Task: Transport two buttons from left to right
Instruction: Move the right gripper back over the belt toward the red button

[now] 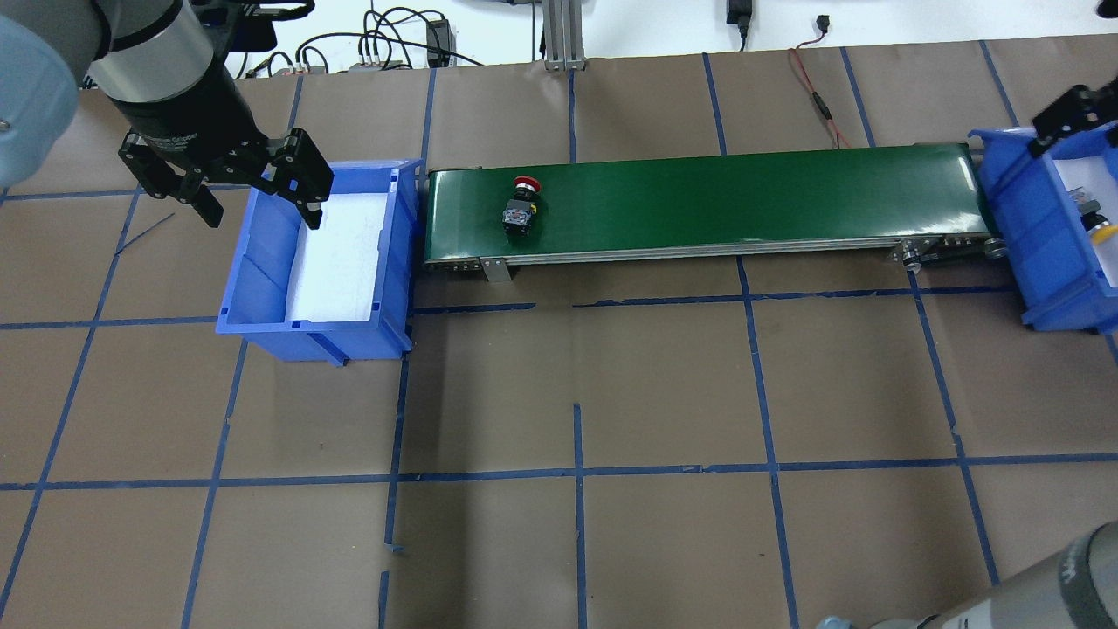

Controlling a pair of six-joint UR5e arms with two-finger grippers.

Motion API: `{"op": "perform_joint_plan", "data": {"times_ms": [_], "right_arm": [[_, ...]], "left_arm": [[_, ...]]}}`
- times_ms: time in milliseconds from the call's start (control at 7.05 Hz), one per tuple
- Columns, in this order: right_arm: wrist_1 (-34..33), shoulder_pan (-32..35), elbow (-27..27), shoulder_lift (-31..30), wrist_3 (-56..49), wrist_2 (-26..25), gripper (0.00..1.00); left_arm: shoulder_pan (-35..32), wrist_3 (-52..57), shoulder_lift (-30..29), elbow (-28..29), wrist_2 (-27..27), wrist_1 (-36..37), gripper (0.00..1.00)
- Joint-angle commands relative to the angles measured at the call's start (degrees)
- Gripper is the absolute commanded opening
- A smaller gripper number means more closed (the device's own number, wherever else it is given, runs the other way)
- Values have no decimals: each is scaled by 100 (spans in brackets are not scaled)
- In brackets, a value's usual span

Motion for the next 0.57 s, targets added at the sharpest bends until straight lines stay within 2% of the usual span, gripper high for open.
{"op": "perform_joint_plan", "data": {"times_ms": [0,425], "right_arm": [[35,1445,-11,-60,1321,-55,100],[369,1685,42,-578,1377,51,100]], "left_arm": [[4,3,-1,9,-1,19,100],[13,-6,-1,18,-132,176,100]]}}
